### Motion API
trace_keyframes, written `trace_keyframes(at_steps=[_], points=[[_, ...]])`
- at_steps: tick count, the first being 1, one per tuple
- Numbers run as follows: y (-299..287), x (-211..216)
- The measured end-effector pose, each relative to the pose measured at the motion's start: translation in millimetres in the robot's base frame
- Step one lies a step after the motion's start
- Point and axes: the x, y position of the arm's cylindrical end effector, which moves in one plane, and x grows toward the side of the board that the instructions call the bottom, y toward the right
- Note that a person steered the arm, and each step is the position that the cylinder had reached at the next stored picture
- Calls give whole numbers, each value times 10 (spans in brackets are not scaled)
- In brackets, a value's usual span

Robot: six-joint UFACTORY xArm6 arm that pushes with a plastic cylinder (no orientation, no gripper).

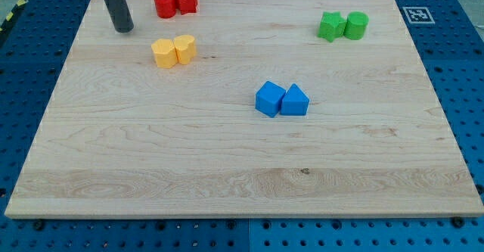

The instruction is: Push the red blocks towards the top left

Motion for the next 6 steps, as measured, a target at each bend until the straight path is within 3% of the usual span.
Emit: trace_keyframes(at_steps=[2, 4, 6], points=[[31, -14], [1533, -20], [1701, -444]])
